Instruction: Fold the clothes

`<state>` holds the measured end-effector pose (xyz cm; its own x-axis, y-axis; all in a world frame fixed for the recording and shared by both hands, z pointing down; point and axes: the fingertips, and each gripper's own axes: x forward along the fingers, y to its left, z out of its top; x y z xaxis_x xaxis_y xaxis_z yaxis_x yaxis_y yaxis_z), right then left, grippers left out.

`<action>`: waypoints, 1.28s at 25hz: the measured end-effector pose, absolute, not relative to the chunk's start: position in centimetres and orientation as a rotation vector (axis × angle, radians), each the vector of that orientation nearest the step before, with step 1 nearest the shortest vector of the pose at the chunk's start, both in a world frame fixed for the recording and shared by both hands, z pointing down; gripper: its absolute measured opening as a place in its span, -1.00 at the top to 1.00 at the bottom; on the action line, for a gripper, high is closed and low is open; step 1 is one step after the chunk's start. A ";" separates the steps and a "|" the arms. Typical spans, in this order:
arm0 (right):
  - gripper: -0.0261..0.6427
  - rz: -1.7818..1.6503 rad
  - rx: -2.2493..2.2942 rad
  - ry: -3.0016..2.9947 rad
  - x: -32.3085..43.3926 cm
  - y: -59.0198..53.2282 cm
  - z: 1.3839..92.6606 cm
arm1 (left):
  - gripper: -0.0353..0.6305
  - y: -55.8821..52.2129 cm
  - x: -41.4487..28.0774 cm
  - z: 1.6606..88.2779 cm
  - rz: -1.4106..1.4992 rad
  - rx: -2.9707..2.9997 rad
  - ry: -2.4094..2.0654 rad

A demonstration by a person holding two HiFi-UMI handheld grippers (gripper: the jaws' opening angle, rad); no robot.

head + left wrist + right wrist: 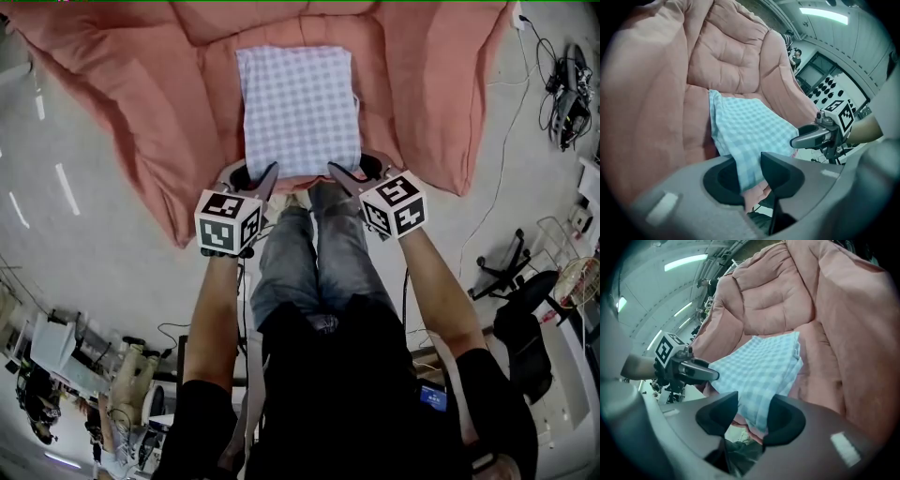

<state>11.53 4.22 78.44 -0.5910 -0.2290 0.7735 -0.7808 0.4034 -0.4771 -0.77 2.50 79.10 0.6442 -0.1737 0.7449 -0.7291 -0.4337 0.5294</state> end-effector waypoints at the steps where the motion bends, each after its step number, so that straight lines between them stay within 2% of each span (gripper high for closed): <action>1: 0.41 1.158 0.870 -2.031 12.0 4.5 78.6 | 0.54 2.7 -0.8 79.1 0.773 1.950 -0.713; 7: 0.41 1.127 0.983 -1.995 14.0 5.8 77.8 | 0.53 3.4 -2.0 78.2 0.770 1.959 -0.764; 13: 0.42 1.044 1.108 -2.070 14.9 3.5 71.9 | 0.45 2.5 -2.5 73.3 0.745 2.004 -0.819; 22: 0.49 0.844 1.287 -2.218 14.9 -0.9 55.5 | 0.46 -1.7 -0.9 57.3 0.575 2.146 -0.828; 26: 0.67 0.711 1.386 -2.317 15.0 -3.3 47.7 | 0.64 -6.6 -0.8 48.5 0.473 2.306 -0.925; 32: 0.69 0.584 1.434 -2.461 14.7 -5.3 38.4 | 0.70 -8.6 -1.9 37.4 0.387 2.449 -1.024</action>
<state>14.74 -5.30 38.40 -0.4928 -0.7771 0.3915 -0.8702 0.4403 -0.2213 -1.87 -8.62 37.41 0.6842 -0.5968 0.4191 -0.7248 -0.6201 0.3002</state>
